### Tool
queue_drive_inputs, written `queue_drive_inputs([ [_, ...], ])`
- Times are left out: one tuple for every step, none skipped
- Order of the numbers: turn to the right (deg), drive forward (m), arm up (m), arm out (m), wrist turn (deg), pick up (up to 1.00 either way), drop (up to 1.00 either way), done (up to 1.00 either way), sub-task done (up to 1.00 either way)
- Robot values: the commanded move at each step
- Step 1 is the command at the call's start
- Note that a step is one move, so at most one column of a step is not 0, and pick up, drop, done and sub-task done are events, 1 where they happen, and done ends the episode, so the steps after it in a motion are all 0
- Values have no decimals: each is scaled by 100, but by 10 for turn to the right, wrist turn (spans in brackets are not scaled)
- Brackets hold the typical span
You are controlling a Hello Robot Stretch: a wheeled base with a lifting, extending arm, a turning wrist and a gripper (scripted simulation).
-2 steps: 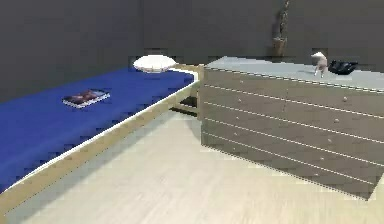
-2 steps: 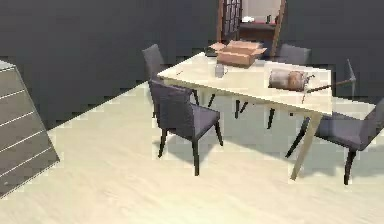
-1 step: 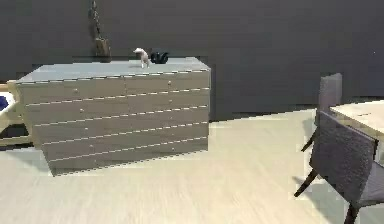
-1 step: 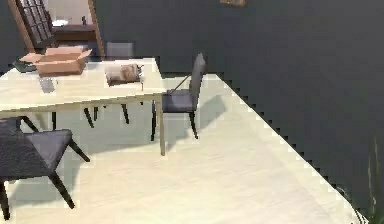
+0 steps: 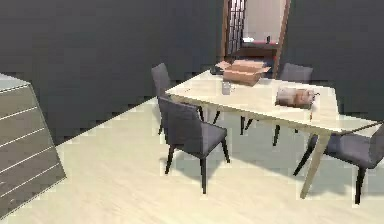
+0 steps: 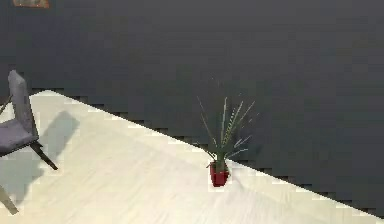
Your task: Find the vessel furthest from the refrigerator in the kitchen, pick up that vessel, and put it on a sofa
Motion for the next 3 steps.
queue_drive_inputs([
  [450,0,0,0,0,0,0,0,0],
  [180,0,0,0,0,0,0,0,0],
  [0,100,0,0,0,0,0,0,0],
])
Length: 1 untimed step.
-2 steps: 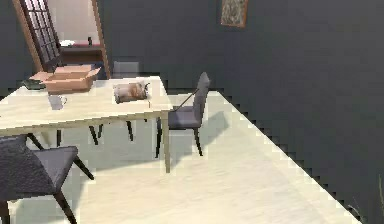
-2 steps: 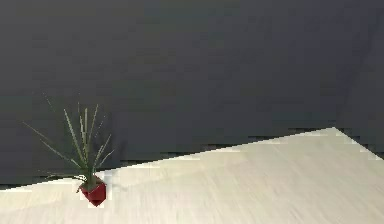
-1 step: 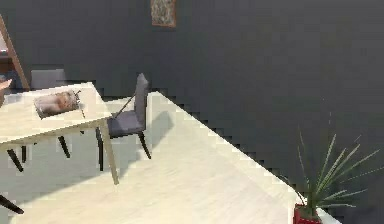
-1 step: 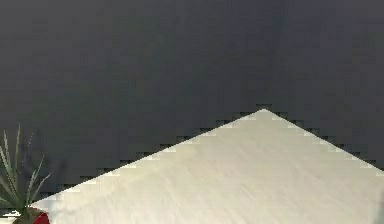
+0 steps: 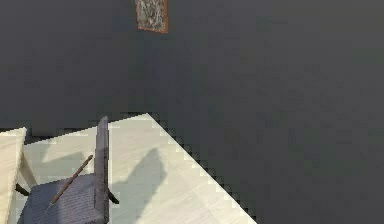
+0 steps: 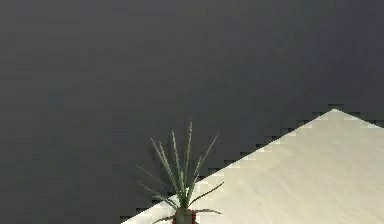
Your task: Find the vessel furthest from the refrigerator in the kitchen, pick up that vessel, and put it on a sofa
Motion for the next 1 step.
queue_drive_inputs([
  [30,0,0,0,0,0,0,0,0],
])
